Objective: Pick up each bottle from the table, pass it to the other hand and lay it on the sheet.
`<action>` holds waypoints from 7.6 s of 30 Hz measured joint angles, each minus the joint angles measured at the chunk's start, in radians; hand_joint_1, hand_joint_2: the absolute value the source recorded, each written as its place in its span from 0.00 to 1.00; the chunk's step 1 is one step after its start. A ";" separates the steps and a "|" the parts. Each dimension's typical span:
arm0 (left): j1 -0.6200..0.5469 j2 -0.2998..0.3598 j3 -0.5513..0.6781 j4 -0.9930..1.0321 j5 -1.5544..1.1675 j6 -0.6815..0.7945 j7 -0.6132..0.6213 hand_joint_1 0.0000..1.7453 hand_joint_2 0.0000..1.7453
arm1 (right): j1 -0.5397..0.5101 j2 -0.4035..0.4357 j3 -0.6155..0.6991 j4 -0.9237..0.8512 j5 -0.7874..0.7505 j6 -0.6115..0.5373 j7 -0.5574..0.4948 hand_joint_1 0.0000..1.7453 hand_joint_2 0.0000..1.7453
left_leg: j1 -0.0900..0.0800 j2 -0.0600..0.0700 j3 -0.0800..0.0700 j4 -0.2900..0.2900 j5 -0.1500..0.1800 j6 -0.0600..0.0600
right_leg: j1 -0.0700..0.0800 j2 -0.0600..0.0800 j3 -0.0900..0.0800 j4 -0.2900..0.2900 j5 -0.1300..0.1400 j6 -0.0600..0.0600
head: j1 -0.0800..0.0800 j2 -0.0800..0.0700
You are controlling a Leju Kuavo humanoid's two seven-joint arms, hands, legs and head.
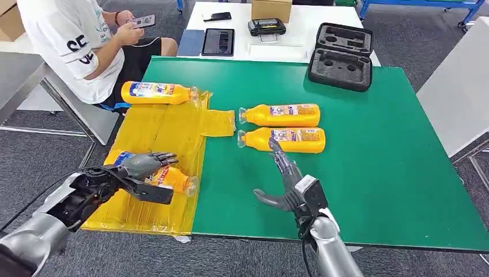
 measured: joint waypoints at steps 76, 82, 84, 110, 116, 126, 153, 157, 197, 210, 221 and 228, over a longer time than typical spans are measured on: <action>0.565 -0.360 0.435 -0.694 0.822 0.905 -0.311 0.00 1.00 | 0.106 -0.043 -0.003 -0.268 0.264 -0.117 0.202 0.00 1.00 | -0.005 0.005 -0.009 0.000 -0.004 0.005 | -0.004 0.002 -0.009 -0.003 -0.001 0.002 | -0.001 0.000; 0.667 -0.387 0.472 -0.798 0.838 0.946 -0.311 0.00 1.00 | 0.090 -0.176 0.010 -0.381 0.340 -0.115 0.281 0.00 1.00 | -0.005 0.004 -0.009 0.000 -0.004 0.006 | -0.004 0.001 -0.009 -0.003 0.000 0.002 | -0.002 0.000; 0.686 -0.390 0.479 -0.816 0.844 0.953 -0.311 0.00 1.00 | 0.088 -0.222 0.019 -0.409 0.348 -0.108 0.303 0.00 1.00 | -0.005 0.004 -0.009 0.000 -0.004 0.006 | -0.004 0.001 -0.008 -0.003 0.000 0.002 | -0.001 0.000; 0.771 -0.422 0.540 -0.856 0.837 0.912 -0.310 0.00 1.00 | 0.316 -0.659 0.016 -0.681 0.114 0.110 0.485 0.00 1.00 | -0.005 -0.001 -0.010 0.001 -0.005 0.008 | -0.004 -0.003 -0.008 -0.003 -0.002 0.005 | -0.002 0.000; 0.770 -0.430 0.541 -0.855 0.830 0.909 -0.311 0.00 1.00 | 0.289 -0.670 0.034 -0.668 0.117 0.122 0.493 0.00 1.00 | -0.005 -0.001 -0.010 0.001 -0.004 0.008 | -0.004 -0.003 -0.008 -0.003 -0.002 0.005 | -0.002 0.000; 0.770 -0.436 0.542 -0.849 0.828 0.905 -0.310 0.00 1.00 | 0.263 -0.674 0.054 -0.642 0.155 0.102 0.496 0.00 1.00 | -0.005 -0.001 -0.010 0.001 -0.004 0.008 | -0.004 -0.003 -0.008 -0.003 -0.002 0.005 | -0.002 0.000; 0.757 -0.470 0.543 -0.788 0.795 0.839 -0.310 0.00 1.00 | -0.101 -0.508 0.323 -0.169 0.284 0.026 0.446 0.00 1.00 | -0.004 -0.001 -0.010 0.001 -0.003 0.008 | -0.004 -0.004 -0.007 -0.003 -0.002 0.005 | -0.002 0.000; 0.750 -0.470 0.542 -0.784 0.791 0.842 -0.311 0.00 1.00 | -0.100 -0.486 0.344 -0.153 0.269 0.018 0.445 0.00 1.00 | -0.005 -0.001 -0.010 0.001 -0.003 0.008 | -0.004 -0.004 -0.007 -0.003 -0.002 0.005 | -0.001 0.000; 0.746 -0.470 0.540 -0.754 0.824 0.779 -0.310 0.00 1.00 | 0.073 -0.623 0.256 -0.333 0.245 -0.003 0.528 0.00 1.00 | -0.005 -0.001 -0.010 0.001 -0.003 0.008 | -0.004 -0.003 -0.007 -0.003 -0.002 0.005 | -0.001 0.000; 0.739 -0.472 0.543 -0.736 0.822 0.766 -0.310 0.00 1.00 | 0.061 -0.611 0.236 -0.303 0.275 0.036 0.527 0.00 1.00 | -0.005 -0.001 -0.010 0.001 -0.003 0.008 | -0.004 -0.004 -0.007 -0.003 -0.002 0.005 | -0.002 0.000; 0.738 -0.483 0.558 -0.736 0.821 0.764 -0.311 0.00 1.00 | -0.085 -0.581 0.285 -0.161 0.262 0.056 0.505 0.00 1.00 | -0.005 -0.001 -0.010 0.001 -0.002 0.009 | -0.004 -0.004 -0.007 -0.003 -0.001 0.005 | -0.002 0.000; 0.737 -0.484 0.560 -0.736 0.822 0.764 -0.310 0.00 1.00 | -0.109 -0.572 0.310 -0.127 0.259 0.056 0.504 0.00 1.00 | -0.005 -0.001 -0.010 0.001 -0.002 0.009 | -0.004 -0.004 -0.007 -0.003 -0.002 0.005 | -0.002 0.000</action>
